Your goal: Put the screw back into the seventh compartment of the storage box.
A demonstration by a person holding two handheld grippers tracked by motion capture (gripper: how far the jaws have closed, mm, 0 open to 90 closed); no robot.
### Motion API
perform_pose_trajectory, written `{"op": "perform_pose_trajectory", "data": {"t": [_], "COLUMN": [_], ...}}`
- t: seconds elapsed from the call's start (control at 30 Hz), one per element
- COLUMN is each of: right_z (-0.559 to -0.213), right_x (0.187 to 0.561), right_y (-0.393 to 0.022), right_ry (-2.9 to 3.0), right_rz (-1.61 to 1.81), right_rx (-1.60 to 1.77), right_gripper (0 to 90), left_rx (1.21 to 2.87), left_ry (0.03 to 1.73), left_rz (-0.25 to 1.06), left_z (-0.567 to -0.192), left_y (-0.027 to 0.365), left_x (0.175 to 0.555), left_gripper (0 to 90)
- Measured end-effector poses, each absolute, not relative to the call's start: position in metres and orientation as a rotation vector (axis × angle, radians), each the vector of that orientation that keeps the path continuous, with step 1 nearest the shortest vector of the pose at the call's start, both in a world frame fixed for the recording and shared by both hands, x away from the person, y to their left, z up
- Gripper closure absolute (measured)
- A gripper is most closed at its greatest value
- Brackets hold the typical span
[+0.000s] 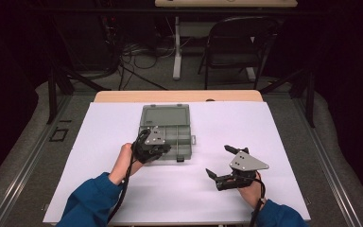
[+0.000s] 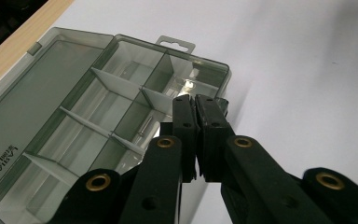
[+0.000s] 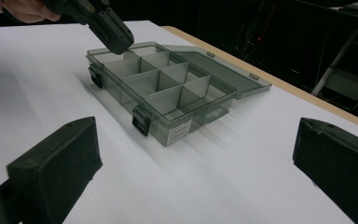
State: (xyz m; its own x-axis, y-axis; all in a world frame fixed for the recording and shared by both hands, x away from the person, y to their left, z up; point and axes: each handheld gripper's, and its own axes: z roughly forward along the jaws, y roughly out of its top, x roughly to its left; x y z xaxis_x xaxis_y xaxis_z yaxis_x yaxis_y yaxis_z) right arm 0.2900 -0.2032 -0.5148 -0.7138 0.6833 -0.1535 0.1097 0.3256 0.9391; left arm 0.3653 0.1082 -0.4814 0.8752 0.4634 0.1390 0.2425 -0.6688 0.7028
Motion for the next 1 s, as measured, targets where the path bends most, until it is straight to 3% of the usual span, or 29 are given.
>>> {"op": "perform_pose_trajectory", "data": {"t": [1.0], "right_z": [-0.515], "right_x": [0.288], "right_y": [-0.205], "right_ry": [2.058], "right_rz": [1.392], "right_rx": [0.695], "right_gripper": [0.1], "left_rx": [2.359], "left_ry": [0.676], "left_rz": [0.433], "left_z": [-0.512], "left_y": [0.091], "left_x": [0.399], "left_gripper": [87.4]}}
